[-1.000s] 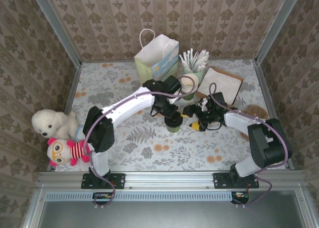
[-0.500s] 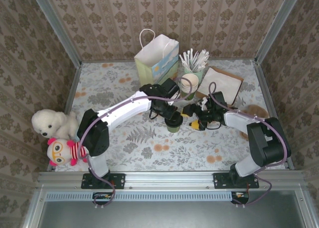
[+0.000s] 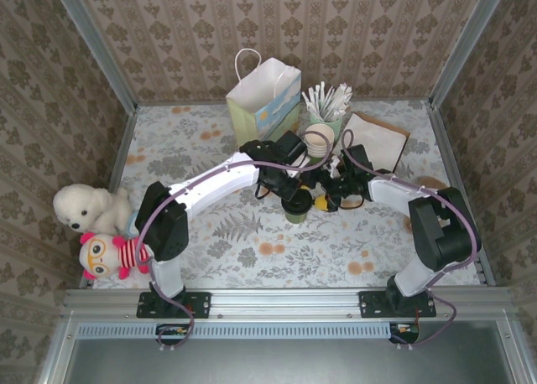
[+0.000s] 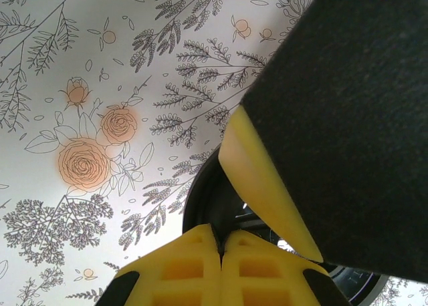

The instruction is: Pack the takeout coffee

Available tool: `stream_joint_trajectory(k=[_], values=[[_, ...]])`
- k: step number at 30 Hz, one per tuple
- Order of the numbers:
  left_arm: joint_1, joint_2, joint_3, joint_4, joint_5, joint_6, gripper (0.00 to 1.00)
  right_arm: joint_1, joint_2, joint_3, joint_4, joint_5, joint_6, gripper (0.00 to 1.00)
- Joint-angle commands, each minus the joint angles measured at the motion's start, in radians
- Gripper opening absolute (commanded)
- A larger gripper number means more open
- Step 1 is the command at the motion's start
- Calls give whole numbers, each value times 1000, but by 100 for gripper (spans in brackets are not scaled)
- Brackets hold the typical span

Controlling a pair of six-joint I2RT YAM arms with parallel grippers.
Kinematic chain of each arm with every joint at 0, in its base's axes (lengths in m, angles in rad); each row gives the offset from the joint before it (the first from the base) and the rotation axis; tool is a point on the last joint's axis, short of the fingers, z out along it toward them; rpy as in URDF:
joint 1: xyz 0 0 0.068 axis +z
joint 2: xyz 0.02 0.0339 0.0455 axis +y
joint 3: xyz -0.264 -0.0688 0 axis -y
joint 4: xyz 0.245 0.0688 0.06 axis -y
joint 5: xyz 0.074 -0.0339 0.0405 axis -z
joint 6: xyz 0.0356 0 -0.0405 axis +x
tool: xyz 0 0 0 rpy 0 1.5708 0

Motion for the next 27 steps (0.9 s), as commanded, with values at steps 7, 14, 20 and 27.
stream_joint_trajectory(k=[7,14,20,27], values=[[-29,56,-112,34,61,-48,0,17,65,-73,-21,72,1,95],[-8,47,19,-67,1,-31,0,0,-64,91,-161,84,-58,96],[-6,35,33,-95,-20,-110,0,-3,-228,9,-226,257,-58,97],[-15,31,67,-116,-35,-184,0,-1,-379,-195,-83,226,-52,95]])
